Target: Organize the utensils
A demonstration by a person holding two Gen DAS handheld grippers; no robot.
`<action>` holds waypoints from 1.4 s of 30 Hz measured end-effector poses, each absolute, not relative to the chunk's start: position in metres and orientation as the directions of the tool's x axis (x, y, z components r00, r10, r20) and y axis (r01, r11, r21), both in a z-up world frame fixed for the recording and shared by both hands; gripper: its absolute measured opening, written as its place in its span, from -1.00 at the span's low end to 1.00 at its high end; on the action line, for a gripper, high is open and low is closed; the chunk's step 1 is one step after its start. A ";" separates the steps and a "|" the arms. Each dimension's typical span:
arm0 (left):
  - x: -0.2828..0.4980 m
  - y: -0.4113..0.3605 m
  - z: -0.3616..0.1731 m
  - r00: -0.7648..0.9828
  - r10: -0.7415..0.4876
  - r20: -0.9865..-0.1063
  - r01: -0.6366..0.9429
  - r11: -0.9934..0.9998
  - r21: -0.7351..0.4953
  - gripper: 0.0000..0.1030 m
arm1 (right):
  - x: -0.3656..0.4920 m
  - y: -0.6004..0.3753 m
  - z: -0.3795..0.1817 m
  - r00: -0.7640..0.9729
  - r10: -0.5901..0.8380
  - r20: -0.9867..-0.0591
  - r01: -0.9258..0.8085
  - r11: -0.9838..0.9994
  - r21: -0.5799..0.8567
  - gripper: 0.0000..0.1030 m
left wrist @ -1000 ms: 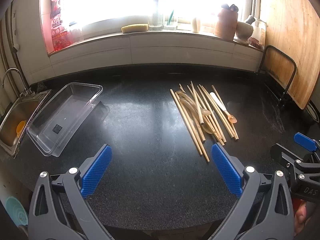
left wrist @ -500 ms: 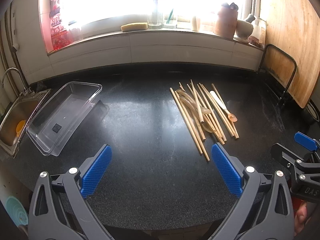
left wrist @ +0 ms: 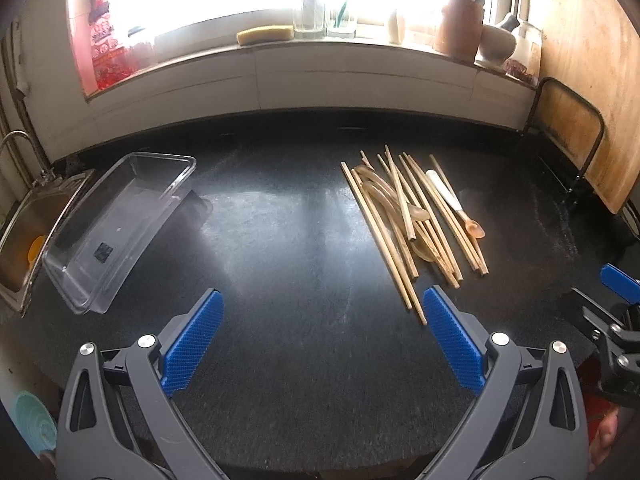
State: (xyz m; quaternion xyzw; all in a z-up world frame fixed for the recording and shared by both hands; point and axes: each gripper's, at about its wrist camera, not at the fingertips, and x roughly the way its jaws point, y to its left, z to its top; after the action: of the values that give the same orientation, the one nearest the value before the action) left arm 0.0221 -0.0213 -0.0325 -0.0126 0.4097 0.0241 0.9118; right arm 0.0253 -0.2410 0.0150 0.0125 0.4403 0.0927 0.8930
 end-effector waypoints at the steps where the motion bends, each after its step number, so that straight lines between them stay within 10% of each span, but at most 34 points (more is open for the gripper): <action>1: 0.029 -0.021 -0.035 0.662 0.031 -0.749 -0.054 0.999 -0.006 0.88 | 0.028 -0.244 0.013 0.593 0.180 -0.785 -0.151 0.982 0.111 0.88; 42: 0.220 0.002 -0.140 0.522 0.060 -0.851 -0.069 0.997 0.028 0.90 | 0.262 -0.247 -0.115 0.425 0.068 -0.903 -0.191 0.981 -0.015 0.65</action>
State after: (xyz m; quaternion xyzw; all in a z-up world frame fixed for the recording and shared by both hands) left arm 0.2204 0.0017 -0.1398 -0.0044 0.4874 0.0368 0.8724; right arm 0.2616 -0.2474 -0.1147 -0.0577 0.5308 0.0770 0.8420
